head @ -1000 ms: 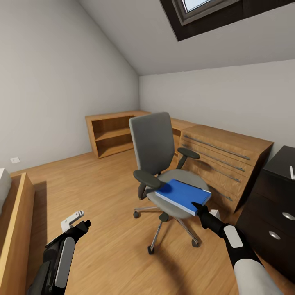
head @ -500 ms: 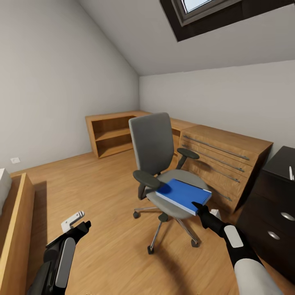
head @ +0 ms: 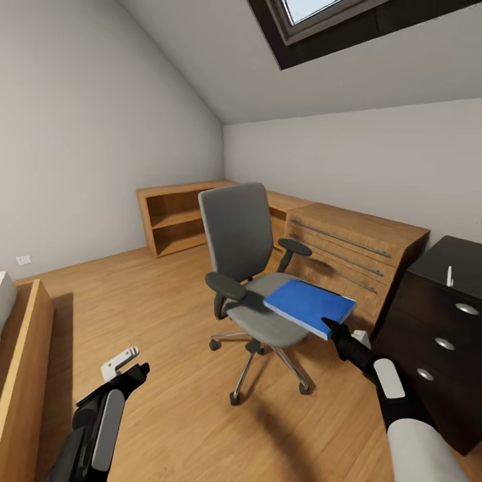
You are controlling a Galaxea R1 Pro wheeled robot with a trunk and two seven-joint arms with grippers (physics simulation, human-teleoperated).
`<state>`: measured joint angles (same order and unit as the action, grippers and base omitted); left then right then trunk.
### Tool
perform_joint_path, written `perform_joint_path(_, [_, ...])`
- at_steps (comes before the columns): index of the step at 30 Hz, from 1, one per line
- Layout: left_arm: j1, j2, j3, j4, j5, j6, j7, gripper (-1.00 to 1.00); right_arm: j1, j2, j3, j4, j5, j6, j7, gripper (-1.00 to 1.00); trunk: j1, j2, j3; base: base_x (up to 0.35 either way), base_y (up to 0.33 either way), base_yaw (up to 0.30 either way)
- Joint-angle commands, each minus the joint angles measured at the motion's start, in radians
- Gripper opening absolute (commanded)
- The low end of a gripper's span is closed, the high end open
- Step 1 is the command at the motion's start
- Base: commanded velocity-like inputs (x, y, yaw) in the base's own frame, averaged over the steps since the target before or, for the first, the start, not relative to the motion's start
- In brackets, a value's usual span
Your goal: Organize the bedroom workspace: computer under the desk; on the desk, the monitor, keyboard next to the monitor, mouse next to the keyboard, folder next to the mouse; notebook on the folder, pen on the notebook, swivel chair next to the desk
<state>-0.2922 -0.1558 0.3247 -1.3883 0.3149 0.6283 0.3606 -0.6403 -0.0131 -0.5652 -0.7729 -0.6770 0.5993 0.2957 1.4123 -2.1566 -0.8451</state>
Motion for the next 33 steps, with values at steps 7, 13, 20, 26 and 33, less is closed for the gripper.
perform_joint_path(7, [-0.001, -0.001, -0.007, 0.033, 0.009, -0.002, 0.01, 1.0, -0.001, 0.001, -0.005, -0.121, 0.003, 0.008, -0.029, -1.0, -0.027, 0.049, 0.021, -0.002, -0.007, 0.0])
perform_joint_path(13, [-0.001, -0.001, -0.019, 0.042, 0.009, -0.002, 0.012, 1.0, -0.001, 0.003, -0.008, -0.192, 0.002, 0.012, -0.064, -1.0, -0.05, 0.091, 0.04, 0.0, 0.0, 0.0])
perform_joint_path(20, [-0.001, 0.0, -0.027, 0.093, 0.007, -0.006, 0.015, 1.0, 0.03, 0.008, -0.01, -0.332, 0.0, 0.017, -0.074, -1.0, -0.077, 0.14, 0.062, 0.0, 0.0, 0.0])
perform_joint_path(26, [-0.001, 0.001, -0.03, 0.115, 0.007, -0.017, 0.015, 1.0, 0.11, 0.039, -0.013, -0.537, -0.003, 0.019, -0.089, -1.0, -0.1, 0.182, 0.08, 0.0, 0.0, 0.0])
perform_joint_path(33, [-0.001, 0.001, -0.03, 0.119, 0.007, -0.019, 0.014, 1.0, 0.184, 0.082, -0.029, -0.712, -0.005, 0.017, -0.161, -1.0, -0.127, 0.231, 0.102, 0.0, 0.0, 0.0])
